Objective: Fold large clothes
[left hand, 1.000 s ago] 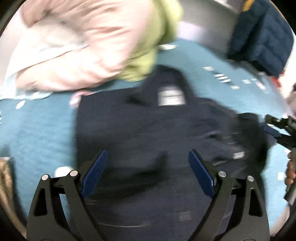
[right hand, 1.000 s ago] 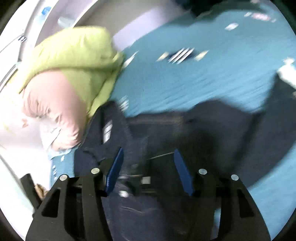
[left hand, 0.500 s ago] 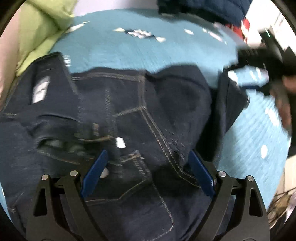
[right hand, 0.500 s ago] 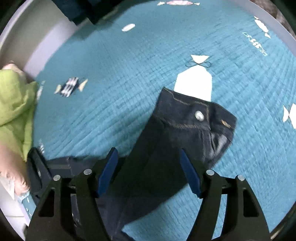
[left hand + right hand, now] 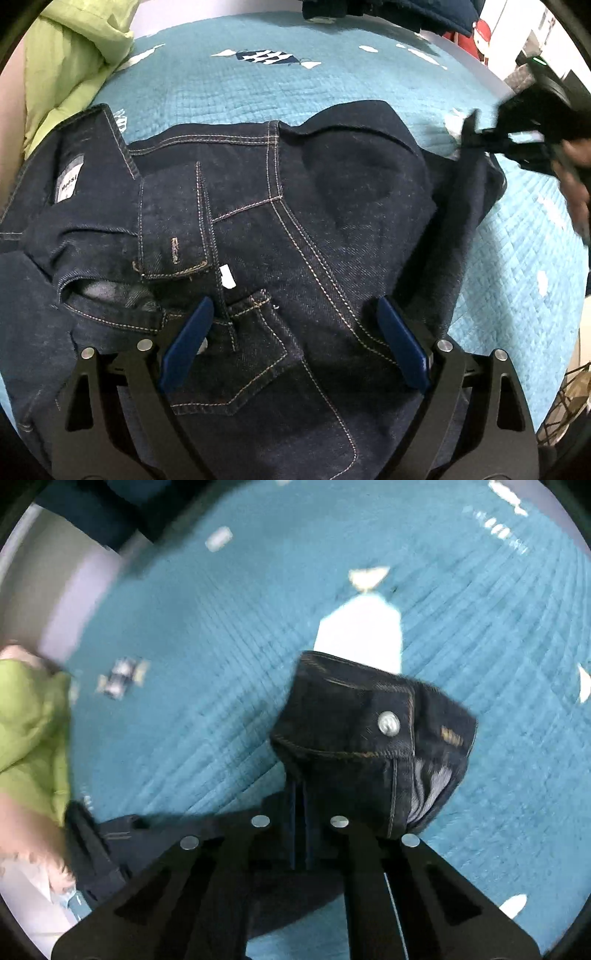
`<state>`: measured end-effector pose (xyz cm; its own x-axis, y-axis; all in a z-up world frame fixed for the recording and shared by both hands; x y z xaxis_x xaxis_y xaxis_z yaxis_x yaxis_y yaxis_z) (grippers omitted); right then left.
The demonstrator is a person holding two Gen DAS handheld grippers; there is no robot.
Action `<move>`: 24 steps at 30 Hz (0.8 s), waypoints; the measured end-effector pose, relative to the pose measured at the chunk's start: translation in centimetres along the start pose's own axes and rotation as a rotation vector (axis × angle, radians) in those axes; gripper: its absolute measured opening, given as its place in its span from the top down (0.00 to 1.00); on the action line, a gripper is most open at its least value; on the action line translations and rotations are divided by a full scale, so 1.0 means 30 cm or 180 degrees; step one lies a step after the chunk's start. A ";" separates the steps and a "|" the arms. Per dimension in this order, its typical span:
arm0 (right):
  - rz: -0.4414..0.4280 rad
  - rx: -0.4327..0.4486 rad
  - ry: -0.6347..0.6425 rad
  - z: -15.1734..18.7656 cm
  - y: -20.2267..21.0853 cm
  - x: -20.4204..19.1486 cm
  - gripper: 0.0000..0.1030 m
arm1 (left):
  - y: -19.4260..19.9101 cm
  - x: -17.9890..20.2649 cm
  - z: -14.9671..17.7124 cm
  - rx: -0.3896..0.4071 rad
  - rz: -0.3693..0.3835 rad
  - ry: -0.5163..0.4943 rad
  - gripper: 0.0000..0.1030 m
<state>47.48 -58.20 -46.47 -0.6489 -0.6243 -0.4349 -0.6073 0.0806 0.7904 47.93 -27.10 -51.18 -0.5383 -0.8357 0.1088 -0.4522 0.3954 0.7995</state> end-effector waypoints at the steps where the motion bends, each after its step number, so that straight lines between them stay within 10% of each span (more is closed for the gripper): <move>1: -0.0242 0.0110 -0.0188 0.014 0.048 0.029 0.97 | 0.001 0.002 0.000 -0.0003 0.0006 -0.0002 0.13; 11: -0.0983 0.0567 -0.1855 0.288 0.168 0.449 0.86 | 0.007 -0.006 0.003 -0.0015 0.0065 0.0056 0.13; 15: -0.1364 0.0782 -0.2022 0.266 0.185 0.448 0.46 | -0.001 -0.003 0.005 -0.0014 0.0016 0.0046 0.13; 18: -0.1181 0.0900 -0.1793 0.215 0.174 0.431 0.40 | -0.008 -0.005 0.007 -0.0022 0.0005 0.0039 0.13; 20: -0.1278 0.0903 -0.1791 0.189 0.167 0.399 0.46 | -0.010 -0.004 0.006 -0.0021 0.0002 0.0043 0.13; 23: -0.1344 0.1012 -0.1659 0.143 0.216 0.352 0.93 | -0.007 -0.006 0.004 -0.0024 0.0024 0.0065 0.13; 24: -0.1274 0.1023 -0.1600 0.147 0.225 0.357 0.95 | -0.006 -0.008 0.003 -0.0030 0.0037 0.0079 0.13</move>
<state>34.40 -60.92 -47.70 -0.4339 -0.2268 -0.8720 -0.8975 0.1934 0.3963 48.06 -26.94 -51.40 -0.5256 -0.8403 0.1326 -0.4392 0.4016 0.8036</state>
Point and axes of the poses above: each gripper's, at about its wrist camera, not at the fingertips, and y roughly against the way its jaws point, x to its right, z to its underside, the point moved 8 cm from there along -y, roughly the way its jaws point, and after that the axes turned 12 degrees about x, right-handed, at the moved point
